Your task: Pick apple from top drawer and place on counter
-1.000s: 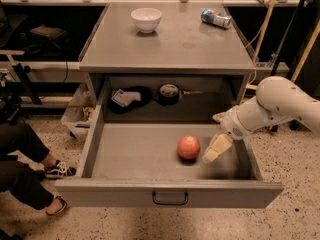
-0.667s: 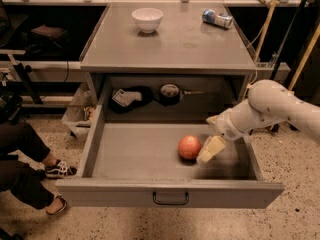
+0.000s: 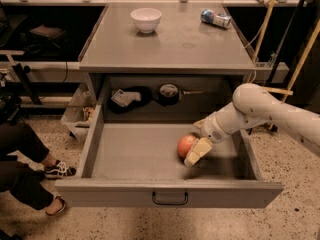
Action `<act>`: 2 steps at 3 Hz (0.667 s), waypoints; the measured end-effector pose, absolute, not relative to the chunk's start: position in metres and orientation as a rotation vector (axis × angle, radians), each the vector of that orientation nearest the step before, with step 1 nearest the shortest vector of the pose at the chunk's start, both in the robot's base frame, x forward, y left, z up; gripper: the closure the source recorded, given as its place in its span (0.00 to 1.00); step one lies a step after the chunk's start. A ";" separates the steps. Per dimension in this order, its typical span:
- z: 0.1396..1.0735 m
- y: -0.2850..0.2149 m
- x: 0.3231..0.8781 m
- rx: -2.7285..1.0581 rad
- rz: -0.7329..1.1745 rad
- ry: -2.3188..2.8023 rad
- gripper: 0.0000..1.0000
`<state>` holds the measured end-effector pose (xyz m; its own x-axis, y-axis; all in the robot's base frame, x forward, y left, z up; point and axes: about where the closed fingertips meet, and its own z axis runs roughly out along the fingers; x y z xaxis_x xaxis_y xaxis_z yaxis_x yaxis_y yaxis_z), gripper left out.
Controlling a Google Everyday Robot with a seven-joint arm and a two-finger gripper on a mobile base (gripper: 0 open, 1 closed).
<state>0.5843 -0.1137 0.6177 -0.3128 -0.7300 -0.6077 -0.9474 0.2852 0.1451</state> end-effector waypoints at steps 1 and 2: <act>0.618 -0.114 0.584 -1.505 0.688 2.134 0.19; 0.618 -0.114 0.584 -1.505 0.688 2.134 0.42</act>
Offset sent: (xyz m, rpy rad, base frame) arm 0.0000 0.0000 0.0000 0.0000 0.0000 0.0000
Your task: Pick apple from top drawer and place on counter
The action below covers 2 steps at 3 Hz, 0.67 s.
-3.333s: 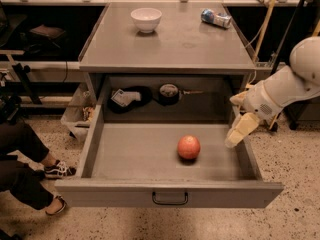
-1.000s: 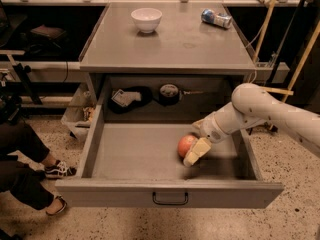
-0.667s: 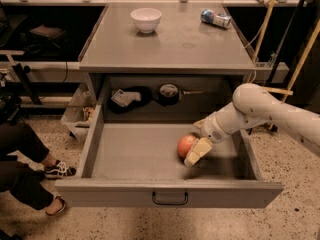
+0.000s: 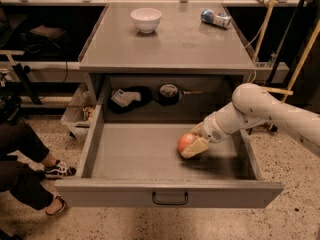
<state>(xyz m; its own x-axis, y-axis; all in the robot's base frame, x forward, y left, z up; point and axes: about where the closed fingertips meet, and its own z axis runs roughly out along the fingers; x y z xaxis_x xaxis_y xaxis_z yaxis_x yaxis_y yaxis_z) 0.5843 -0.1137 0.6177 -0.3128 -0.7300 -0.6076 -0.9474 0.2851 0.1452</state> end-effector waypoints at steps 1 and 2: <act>0.618 -0.114 0.584 -1.505 0.688 2.134 0.65; 0.645 -0.123 0.587 -1.466 0.687 2.118 0.88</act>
Offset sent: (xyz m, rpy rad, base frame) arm 0.0066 -0.0268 0.0673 0.0563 -0.0503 -0.0611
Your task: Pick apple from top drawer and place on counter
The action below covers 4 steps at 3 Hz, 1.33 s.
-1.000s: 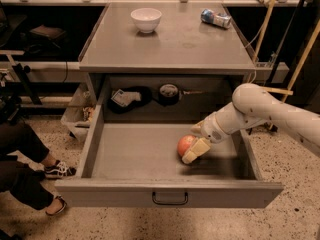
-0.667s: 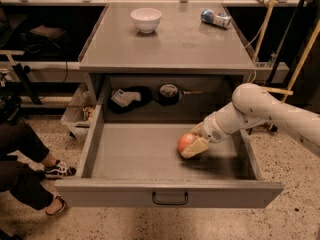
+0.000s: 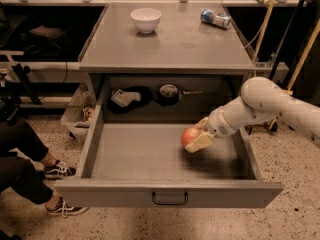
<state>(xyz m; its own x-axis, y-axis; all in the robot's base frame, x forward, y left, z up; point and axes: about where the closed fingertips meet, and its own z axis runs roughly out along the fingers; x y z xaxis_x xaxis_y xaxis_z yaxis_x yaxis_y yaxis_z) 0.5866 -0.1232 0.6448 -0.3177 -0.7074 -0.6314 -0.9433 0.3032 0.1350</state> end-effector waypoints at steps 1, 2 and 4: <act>0.730 -0.148 0.595 -1.421 0.642 2.064 1.00; 0.805 -0.160 0.606 -1.388 0.694 2.053 1.00; 0.896 -0.121 0.670 -1.353 0.720 2.026 1.00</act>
Offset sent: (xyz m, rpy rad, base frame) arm 0.0685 -0.0766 0.3417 0.1492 -0.1706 -0.0654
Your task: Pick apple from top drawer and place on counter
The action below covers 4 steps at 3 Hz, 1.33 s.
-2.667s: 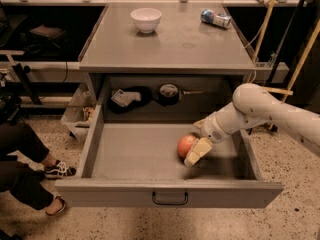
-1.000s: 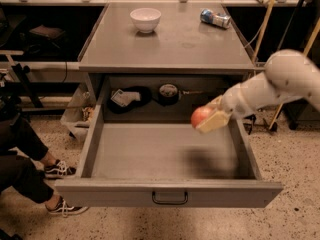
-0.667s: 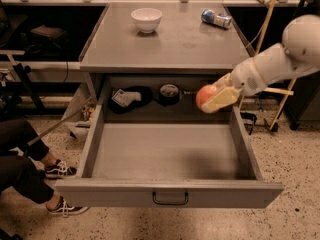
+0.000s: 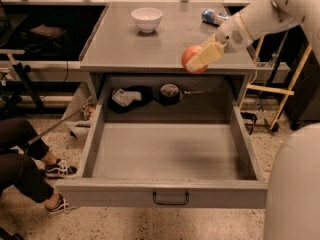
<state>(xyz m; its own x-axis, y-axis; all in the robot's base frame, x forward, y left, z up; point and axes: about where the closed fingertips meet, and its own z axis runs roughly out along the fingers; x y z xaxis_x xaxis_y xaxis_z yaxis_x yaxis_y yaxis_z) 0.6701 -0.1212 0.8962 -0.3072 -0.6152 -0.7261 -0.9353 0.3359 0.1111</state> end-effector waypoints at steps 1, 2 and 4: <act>0.963 -0.090 0.714 -1.288 0.608 1.924 1.00; 0.981 -0.088 0.717 -1.283 0.586 1.886 1.00; 0.969 -0.112 0.743 -1.191 0.505 1.962 1.00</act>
Offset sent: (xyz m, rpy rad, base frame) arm 0.0362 0.0266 0.0549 0.0248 -0.1173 -0.0446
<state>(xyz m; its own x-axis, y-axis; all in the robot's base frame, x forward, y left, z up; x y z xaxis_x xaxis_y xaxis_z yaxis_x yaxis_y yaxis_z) 0.7426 -0.1116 0.9688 -0.2657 -0.5676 -0.7792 -0.8731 0.4844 -0.0552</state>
